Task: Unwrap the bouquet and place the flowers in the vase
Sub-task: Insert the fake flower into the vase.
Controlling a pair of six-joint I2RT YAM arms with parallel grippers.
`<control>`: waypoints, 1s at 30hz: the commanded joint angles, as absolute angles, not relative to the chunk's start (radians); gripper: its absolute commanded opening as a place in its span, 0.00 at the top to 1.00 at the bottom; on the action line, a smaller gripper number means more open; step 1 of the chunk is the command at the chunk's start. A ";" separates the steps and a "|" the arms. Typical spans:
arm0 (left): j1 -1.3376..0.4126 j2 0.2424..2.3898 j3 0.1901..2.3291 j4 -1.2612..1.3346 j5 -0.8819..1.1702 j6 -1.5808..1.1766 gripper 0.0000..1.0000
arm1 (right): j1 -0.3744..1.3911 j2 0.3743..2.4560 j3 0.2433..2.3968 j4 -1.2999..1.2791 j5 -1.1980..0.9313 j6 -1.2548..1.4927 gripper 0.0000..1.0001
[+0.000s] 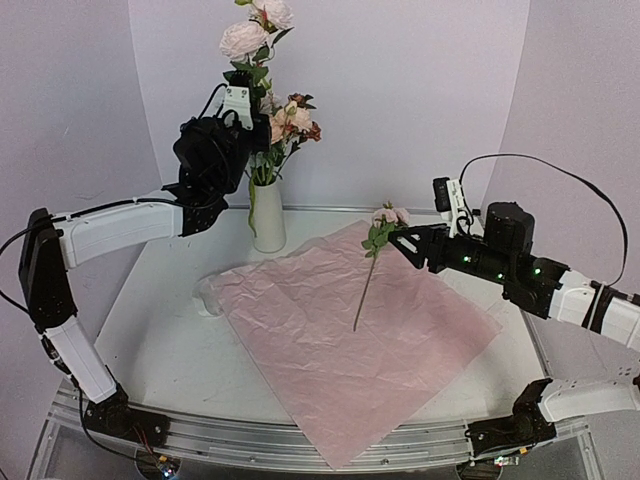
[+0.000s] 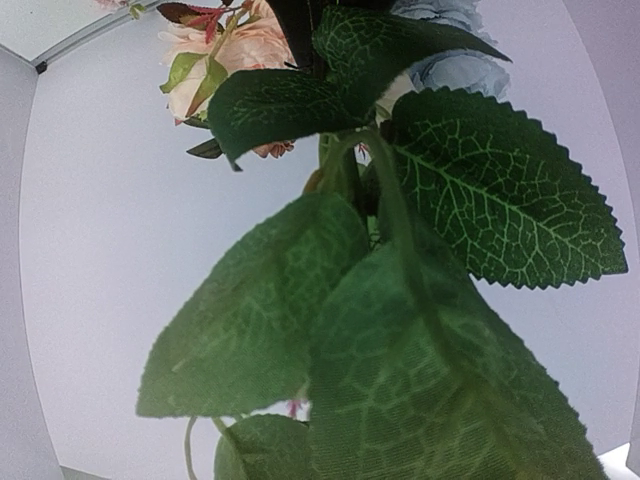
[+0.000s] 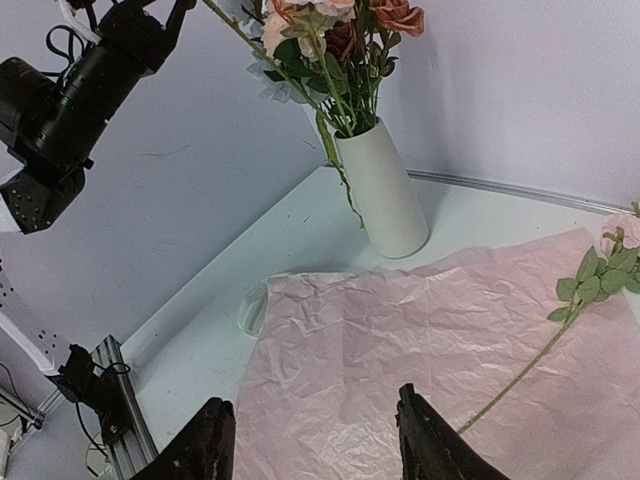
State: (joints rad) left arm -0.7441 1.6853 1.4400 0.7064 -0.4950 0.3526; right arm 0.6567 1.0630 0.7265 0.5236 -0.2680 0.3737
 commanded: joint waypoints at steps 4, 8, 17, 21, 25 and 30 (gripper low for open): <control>-0.737 1.712 1.501 0.768 -0.491 0.407 1.00 | 0.657 1.058 0.747 0.554 -0.262 0.364 0.45; -0.727 1.738 1.499 0.784 -0.498 0.391 1.00 | 0.657 1.041 0.741 0.551 -0.264 0.360 0.44; -0.711 1.777 1.473 0.810 -0.486 0.359 1.00 | 0.657 1.014 0.732 0.541 -0.246 0.351 0.44; -0.696 1.800 1.463 0.815 -0.496 0.324 1.00 | 0.657 1.004 0.739 0.525 -0.252 0.345 0.45; -0.681 1.819 1.452 0.816 -0.498 0.289 1.00 | 0.657 1.000 0.736 0.522 -0.247 0.347 0.44; -0.673 1.839 1.441 0.816 -0.492 0.260 1.00 | 0.657 0.990 0.722 0.519 -0.241 0.354 0.44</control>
State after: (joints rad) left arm -0.6820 1.8275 1.4508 0.7635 -0.4927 0.2991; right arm 0.6567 1.0186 0.7260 0.4934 -0.2495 0.3626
